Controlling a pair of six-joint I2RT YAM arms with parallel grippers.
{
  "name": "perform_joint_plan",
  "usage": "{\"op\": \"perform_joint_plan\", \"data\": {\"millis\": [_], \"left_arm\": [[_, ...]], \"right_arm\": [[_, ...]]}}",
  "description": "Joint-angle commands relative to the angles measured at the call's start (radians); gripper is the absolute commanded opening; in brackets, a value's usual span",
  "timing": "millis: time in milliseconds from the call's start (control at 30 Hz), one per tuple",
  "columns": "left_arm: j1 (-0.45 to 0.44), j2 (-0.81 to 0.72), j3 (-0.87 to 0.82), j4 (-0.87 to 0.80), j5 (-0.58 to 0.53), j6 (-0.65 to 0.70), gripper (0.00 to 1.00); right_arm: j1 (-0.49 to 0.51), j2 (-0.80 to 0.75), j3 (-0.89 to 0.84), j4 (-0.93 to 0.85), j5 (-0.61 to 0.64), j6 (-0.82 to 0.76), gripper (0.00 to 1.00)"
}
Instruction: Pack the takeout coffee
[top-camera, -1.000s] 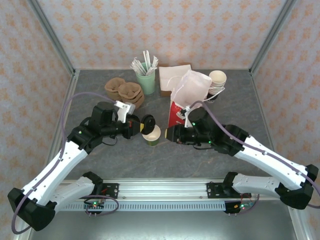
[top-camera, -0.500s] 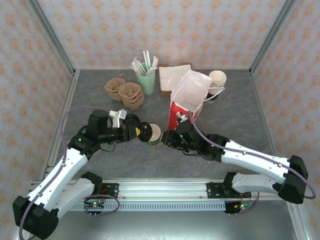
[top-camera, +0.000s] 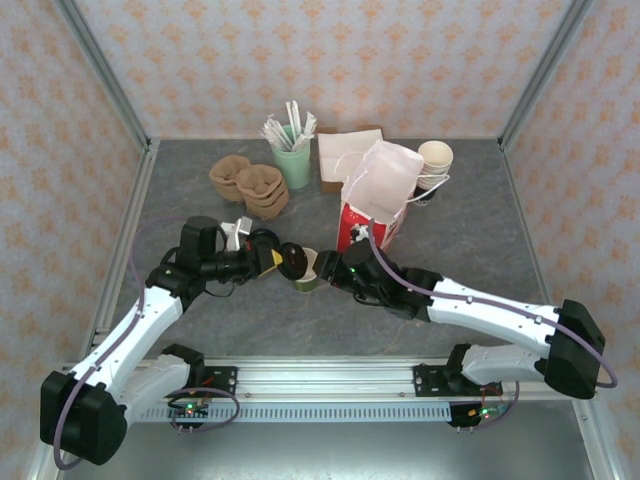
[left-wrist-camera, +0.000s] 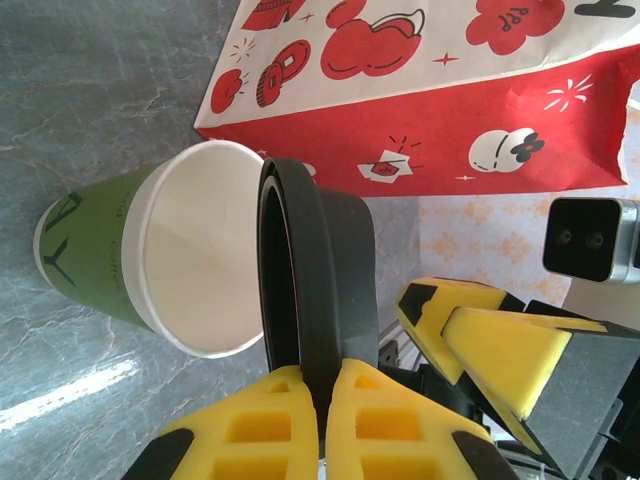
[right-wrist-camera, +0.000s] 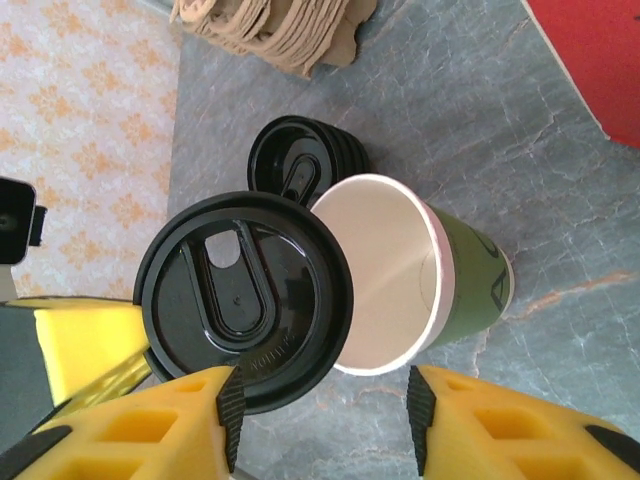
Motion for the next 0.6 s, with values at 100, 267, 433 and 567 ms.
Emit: {"op": "perform_joint_plan", "data": {"millis": [100,267,433,567], "left_arm": [[0.012,0.021,-0.015,0.085,0.044,-0.030,0.08],[0.014,0.038,-0.024,0.102,0.048,-0.029,0.08],[0.014,0.046,-0.030,0.106,0.052,-0.016,0.08],[0.014,0.058,-0.034,0.116,0.061,-0.013,0.08]], "right_arm": [[-0.012,0.063,0.002,0.053,-0.007,-0.027,0.56],[-0.018,0.082,0.006,0.058,0.001,-0.027,0.60],[-0.040,0.108,0.010,0.087,-0.011,-0.022,0.64],[-0.053,0.136,0.015,0.123,-0.031,-0.019,0.66]]}}
